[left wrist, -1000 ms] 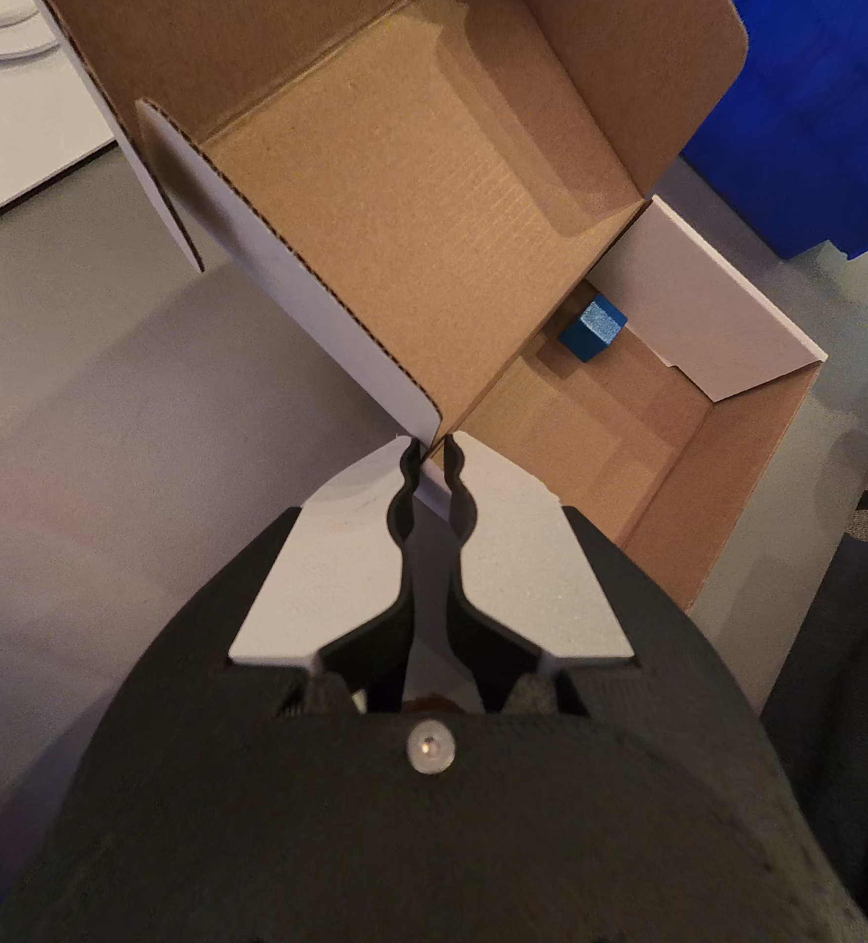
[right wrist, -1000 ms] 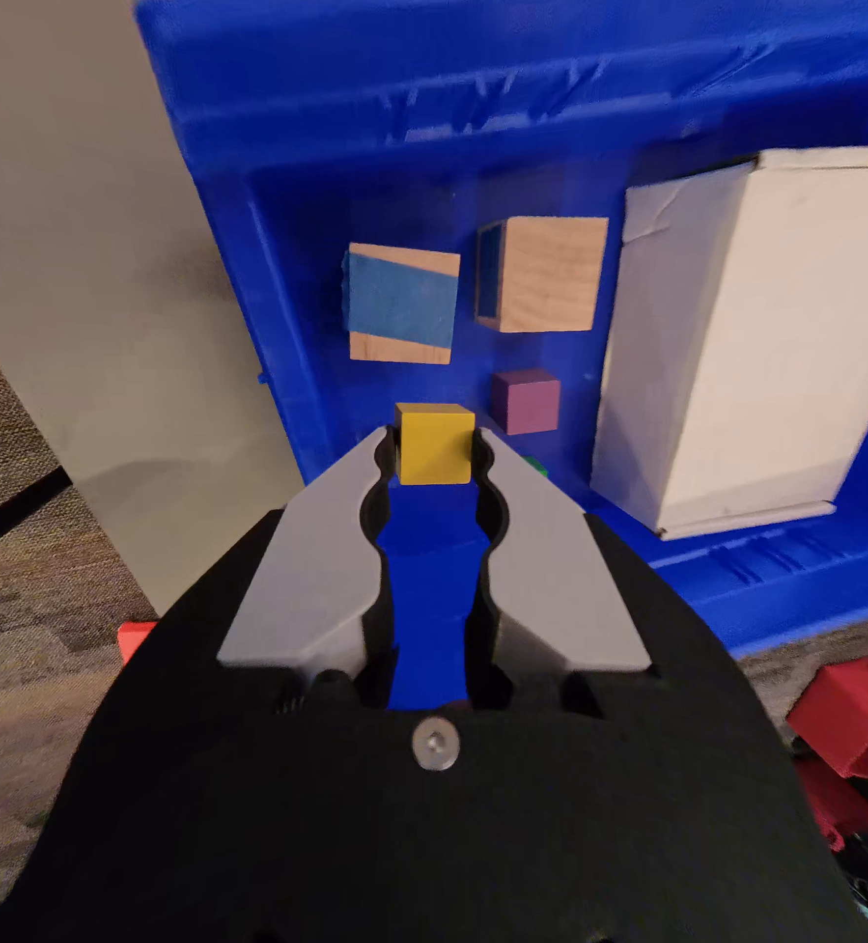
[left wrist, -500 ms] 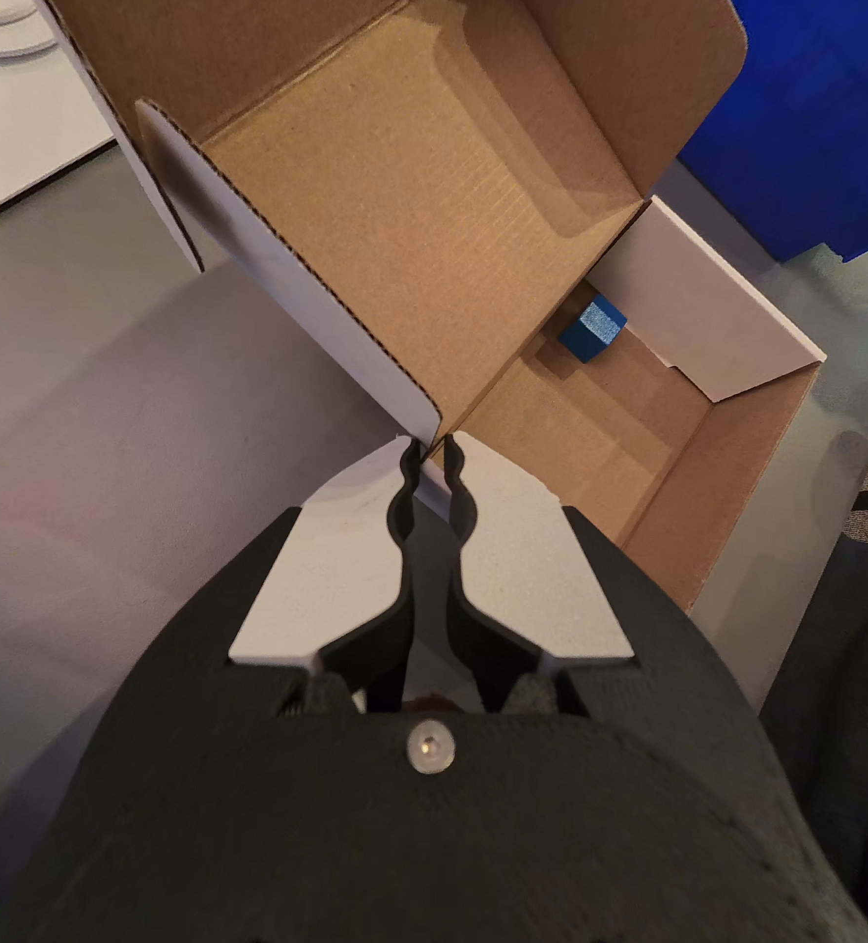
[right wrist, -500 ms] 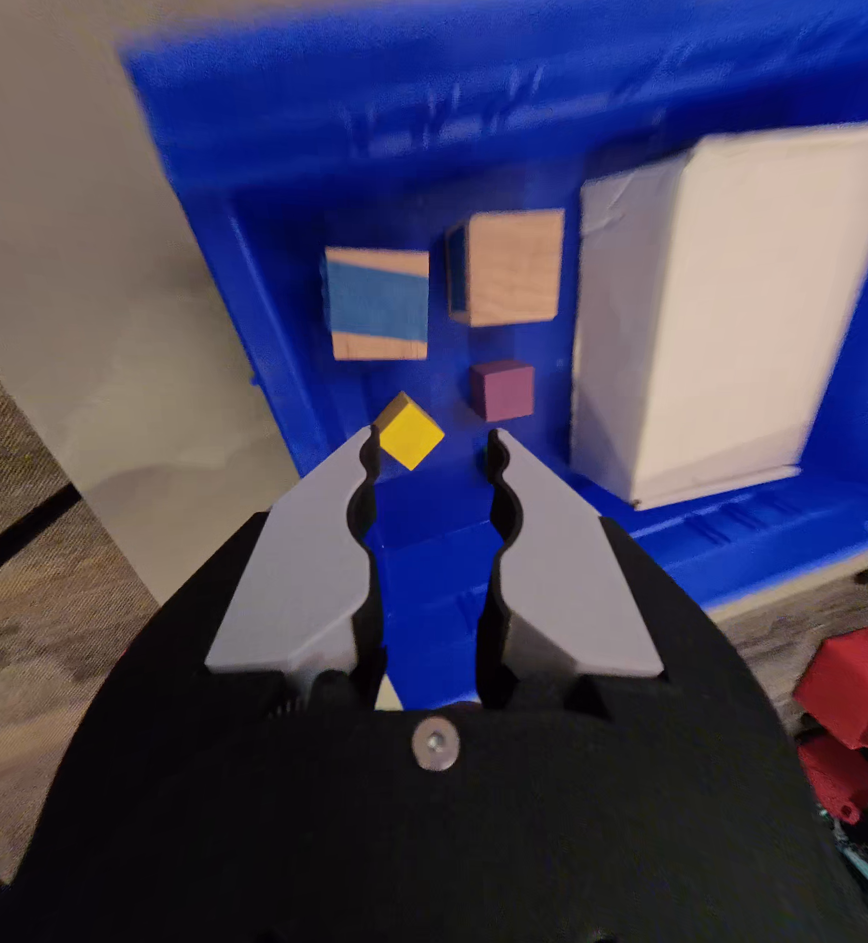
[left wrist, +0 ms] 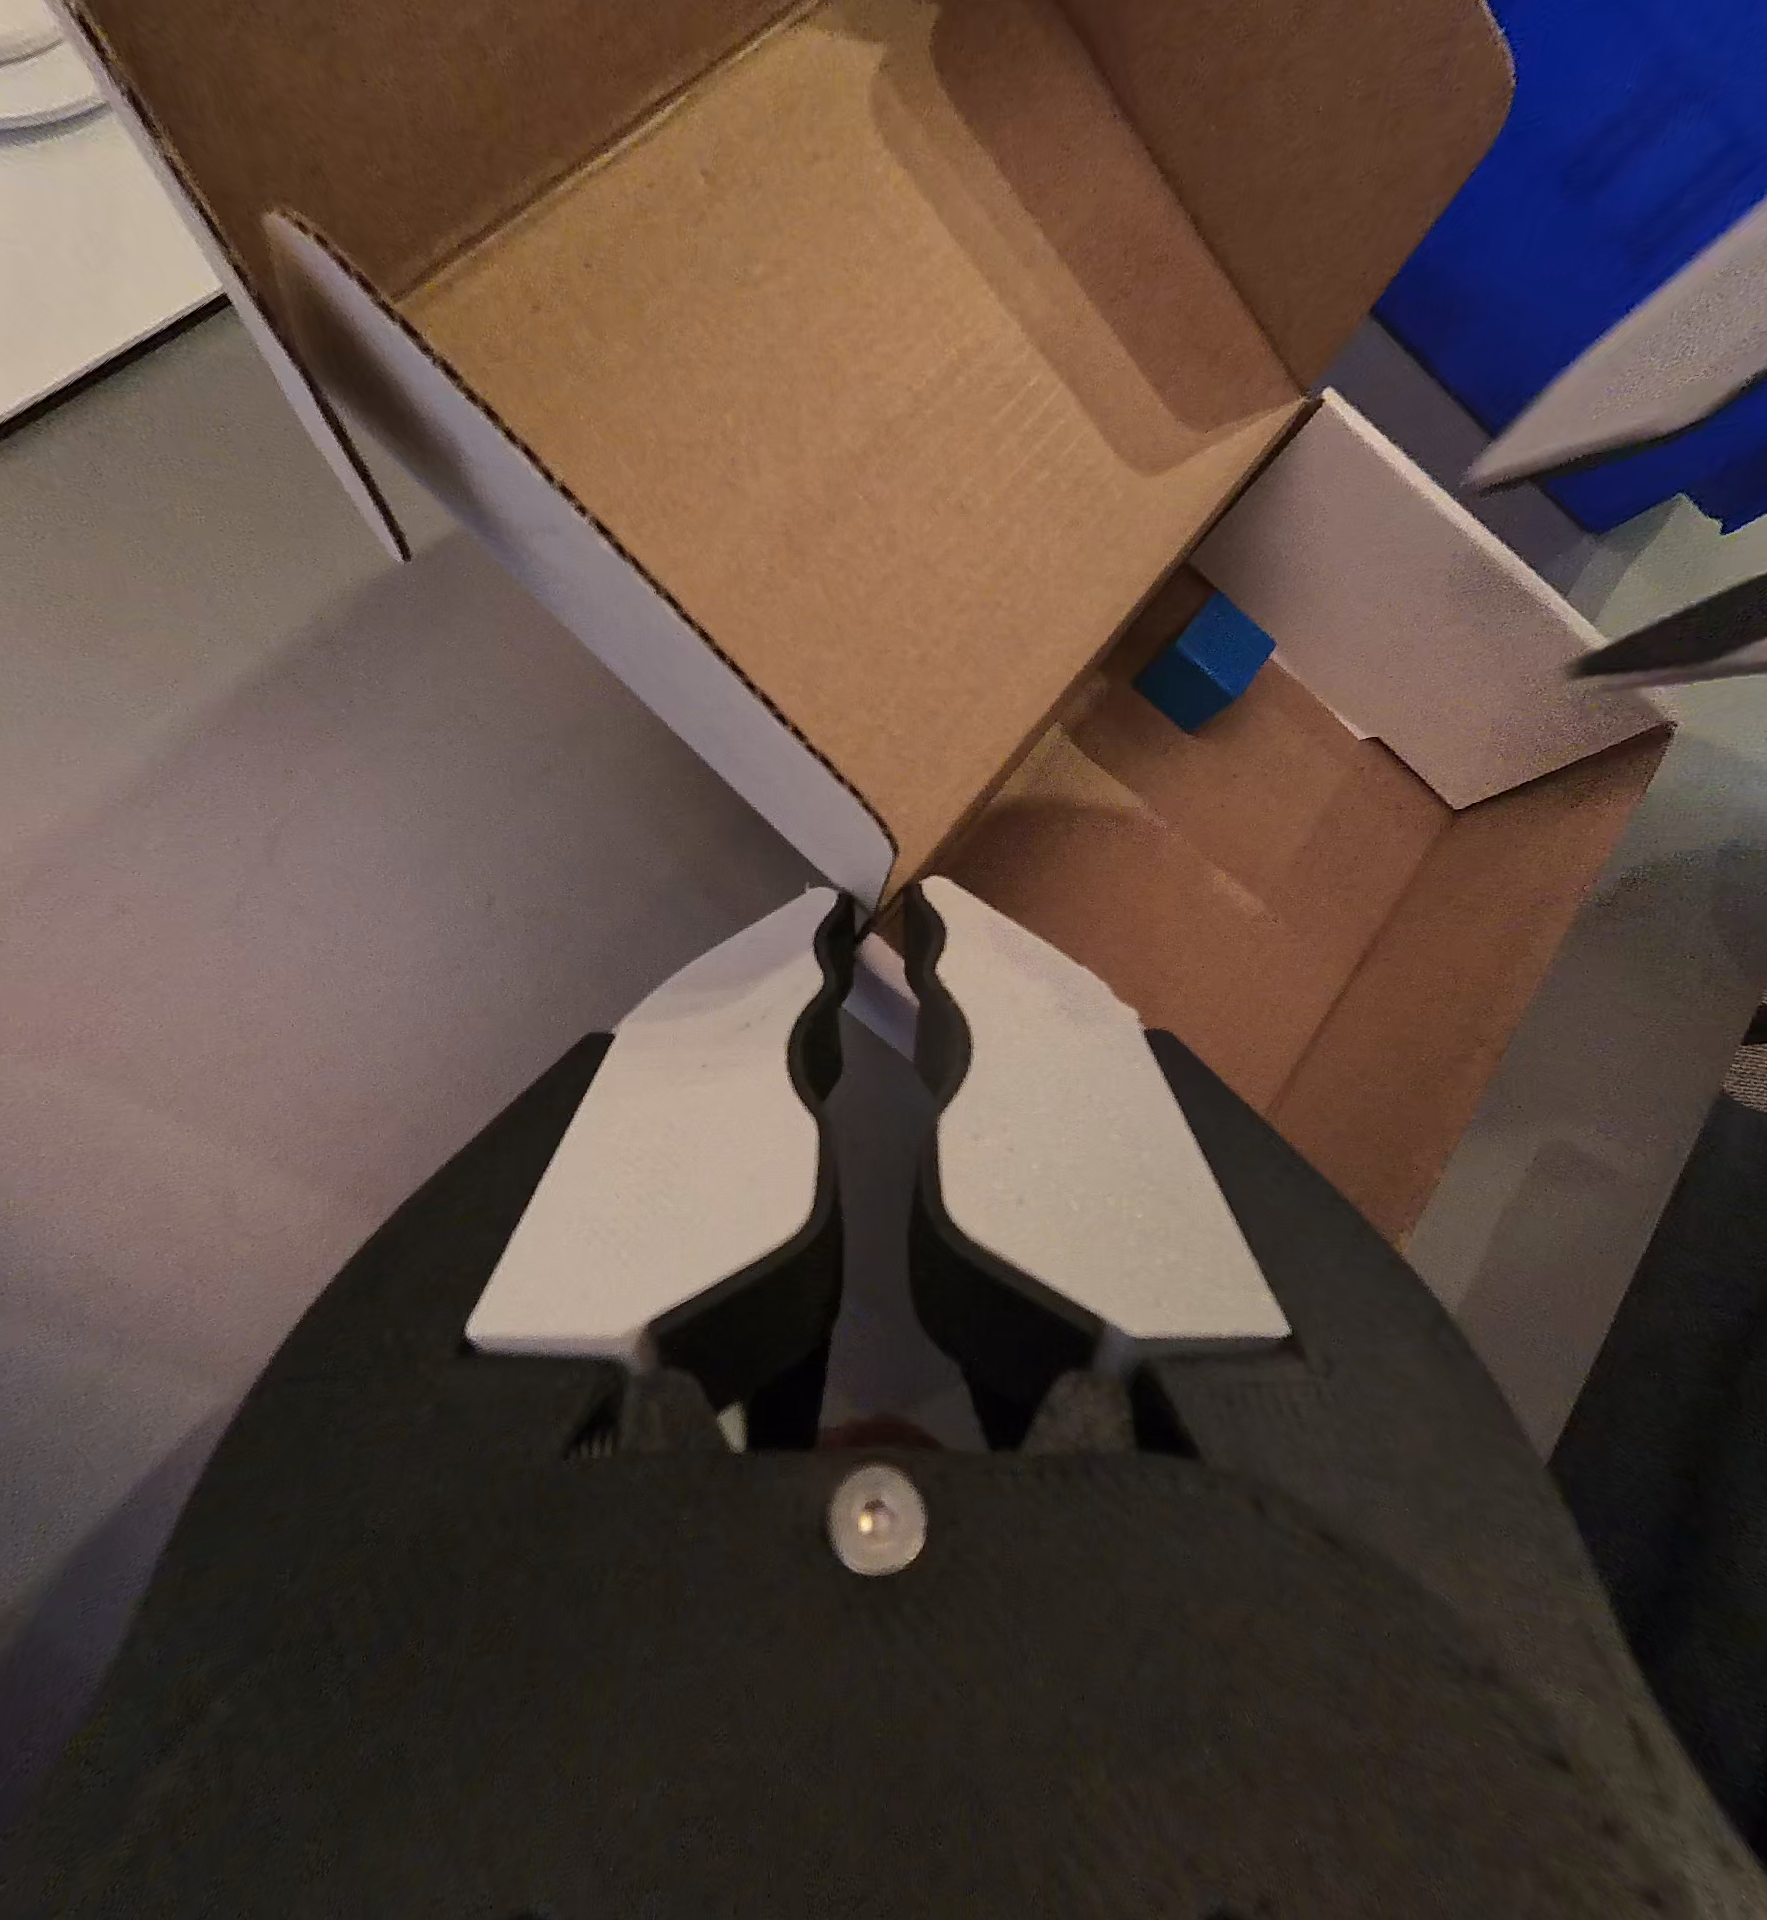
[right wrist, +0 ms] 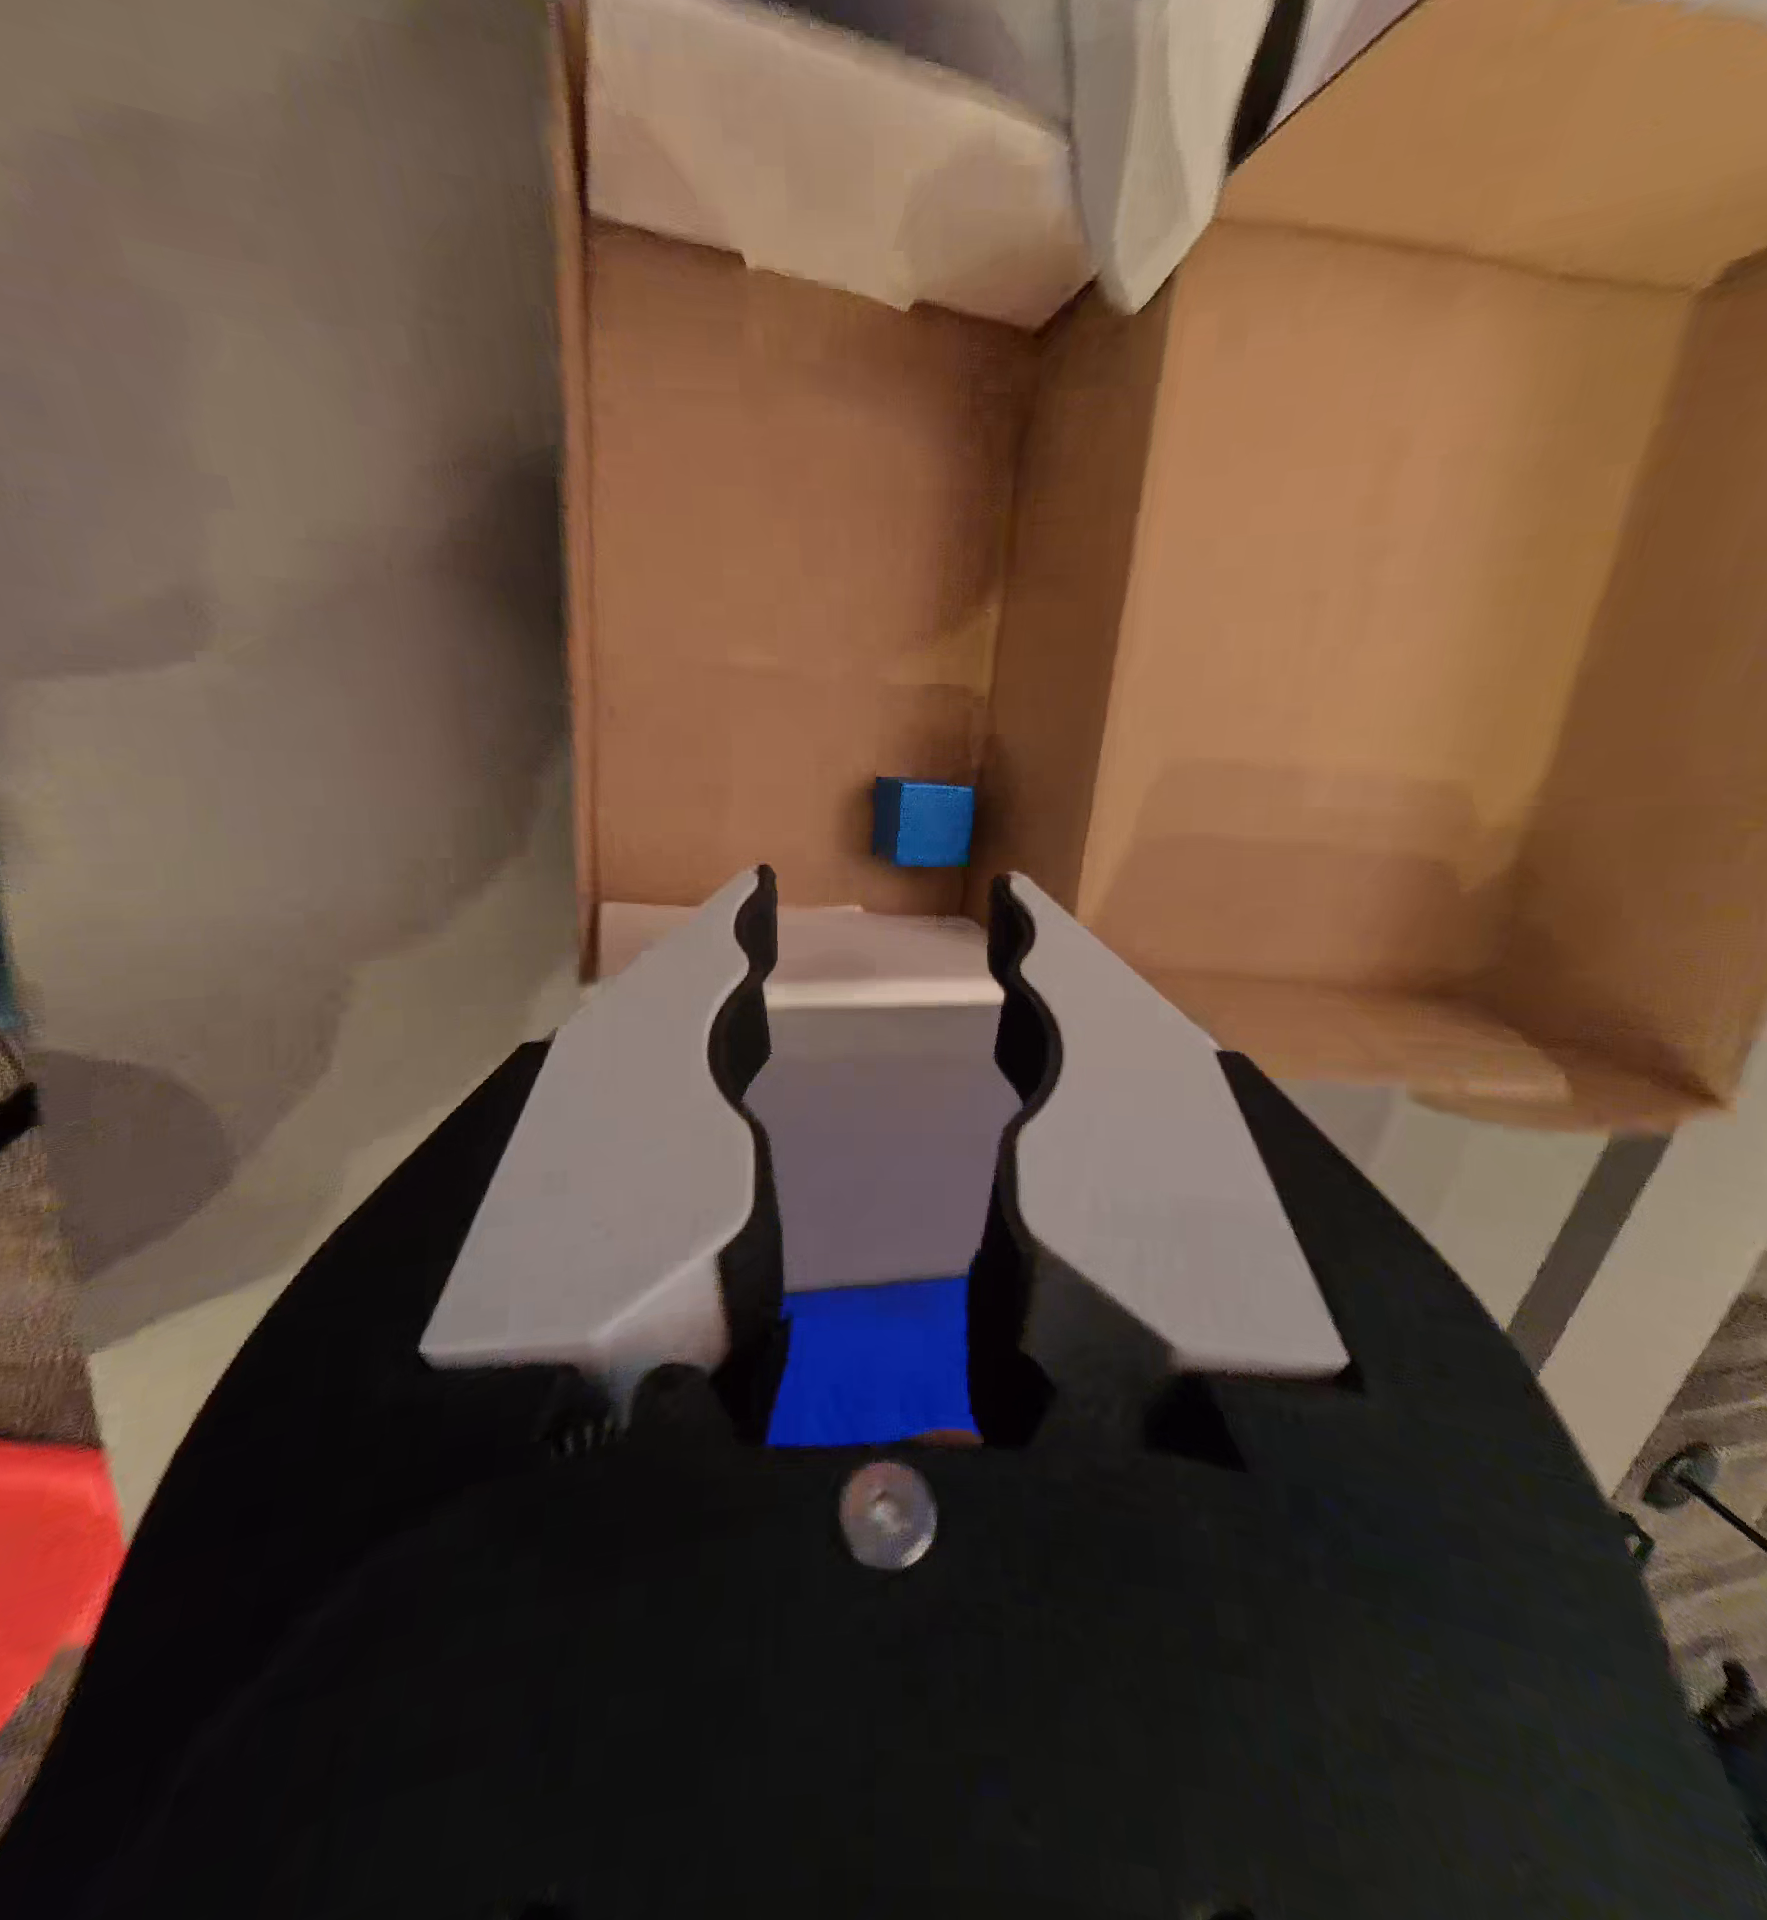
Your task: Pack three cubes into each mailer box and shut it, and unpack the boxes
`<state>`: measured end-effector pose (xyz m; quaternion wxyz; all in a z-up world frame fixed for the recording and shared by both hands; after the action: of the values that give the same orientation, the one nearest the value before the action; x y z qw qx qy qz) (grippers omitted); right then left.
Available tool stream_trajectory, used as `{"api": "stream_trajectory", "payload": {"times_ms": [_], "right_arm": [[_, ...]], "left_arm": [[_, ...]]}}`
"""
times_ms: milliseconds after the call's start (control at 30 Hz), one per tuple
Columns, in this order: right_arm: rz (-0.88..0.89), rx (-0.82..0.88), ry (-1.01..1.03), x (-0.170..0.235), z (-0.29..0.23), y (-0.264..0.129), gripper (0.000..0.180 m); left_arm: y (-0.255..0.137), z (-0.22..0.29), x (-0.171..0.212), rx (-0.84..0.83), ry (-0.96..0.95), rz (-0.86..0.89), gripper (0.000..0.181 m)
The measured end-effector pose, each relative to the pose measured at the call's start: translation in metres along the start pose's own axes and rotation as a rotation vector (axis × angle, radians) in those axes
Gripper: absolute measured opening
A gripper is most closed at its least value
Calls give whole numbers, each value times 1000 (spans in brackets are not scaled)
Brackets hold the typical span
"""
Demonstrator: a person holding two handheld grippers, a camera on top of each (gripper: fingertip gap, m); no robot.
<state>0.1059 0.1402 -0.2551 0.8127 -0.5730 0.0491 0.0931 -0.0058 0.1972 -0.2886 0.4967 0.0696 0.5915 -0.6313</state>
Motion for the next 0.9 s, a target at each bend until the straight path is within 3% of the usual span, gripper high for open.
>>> {"api": "stream_trajectory", "payload": {"times_ms": [33,233,400,767,900], "right_arm": [[-37,-11,-9,2,1,13,39],[-159,-16,-13,10,4,52,36],[-179,-59,-5,9,-1,55,19],[-221,-206,20,13,-10,54,19],[-147,-193,31,7,-9,45,19]], "left_arm": [[0,0,0,2,0,0,9],[1,1,-2,20,2,5,9],[1,1,-2,12,10,1,9],[1,2,-2,2,15,0,9],[1,0,-1,3,13,-1,9]]}}
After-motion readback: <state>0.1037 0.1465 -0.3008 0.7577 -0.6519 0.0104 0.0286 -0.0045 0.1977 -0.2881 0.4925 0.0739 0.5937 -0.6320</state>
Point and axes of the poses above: each gripper's, where its closed fingertips meet, y out along the fingers, x out of its underside, z = x × y across the jaws, the point moved 1 cm from there along -y, back along the fingers, and after that the axes turned 4 degrees about x, right-handed, at the moved point
